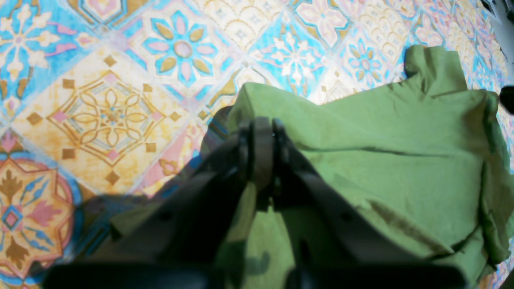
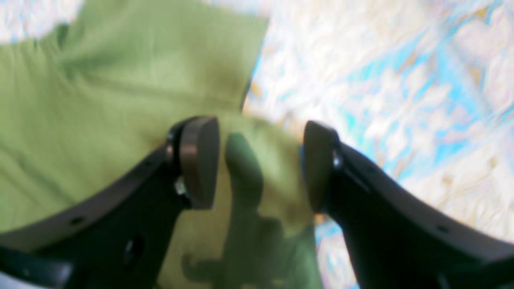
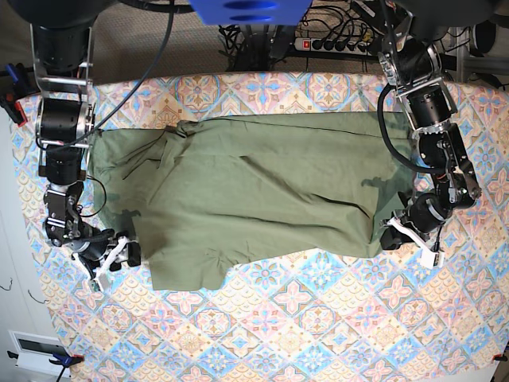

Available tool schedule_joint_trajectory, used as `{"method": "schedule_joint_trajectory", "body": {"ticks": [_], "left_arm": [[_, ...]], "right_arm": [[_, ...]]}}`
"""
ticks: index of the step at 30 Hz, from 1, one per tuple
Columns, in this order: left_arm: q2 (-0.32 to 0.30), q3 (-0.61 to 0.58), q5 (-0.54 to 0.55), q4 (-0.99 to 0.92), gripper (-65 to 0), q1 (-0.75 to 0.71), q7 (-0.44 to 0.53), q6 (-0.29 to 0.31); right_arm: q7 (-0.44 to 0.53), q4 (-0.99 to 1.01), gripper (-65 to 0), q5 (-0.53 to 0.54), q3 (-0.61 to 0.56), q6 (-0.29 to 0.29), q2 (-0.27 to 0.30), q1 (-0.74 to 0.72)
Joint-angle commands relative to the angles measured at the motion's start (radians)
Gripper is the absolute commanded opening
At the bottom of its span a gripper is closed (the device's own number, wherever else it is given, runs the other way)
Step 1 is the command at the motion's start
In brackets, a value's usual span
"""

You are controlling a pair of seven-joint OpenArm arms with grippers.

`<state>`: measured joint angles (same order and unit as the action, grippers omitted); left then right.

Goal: Layout the t-shirt on the table in an organized manner, then fold the t-shirt properly
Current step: 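Slide the right gripper along the shirt side toward the hem, holding fabric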

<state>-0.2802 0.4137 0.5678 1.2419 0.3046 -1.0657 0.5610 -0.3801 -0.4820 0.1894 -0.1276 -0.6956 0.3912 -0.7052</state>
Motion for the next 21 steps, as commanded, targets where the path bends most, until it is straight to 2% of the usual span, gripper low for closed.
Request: {"method": "schedule_joint_trajectory", "body": {"ticks": [1,13,21], "left_arm": [[-0.015,0.001,0.021,0.019,-65.0,0.025,0.020,0.006],[-0.015,0.001,0.025,0.020,-65.0,-0.003,0.020,0.006],[-0.017,0.003,0.025,0.022,-65.0,-0.017,0.020,0.011]], "right_arm": [[0.028,-0.002,-32.1,0.000,0.006,-0.003,0.016,-0.032],[0.168,0.108,-31.7,-0.017,0.003,-0.003,0.018,-0.031],[0.211,0.153,-31.6,-0.017,0.006,-0.003,0.018,-0.026]]}}
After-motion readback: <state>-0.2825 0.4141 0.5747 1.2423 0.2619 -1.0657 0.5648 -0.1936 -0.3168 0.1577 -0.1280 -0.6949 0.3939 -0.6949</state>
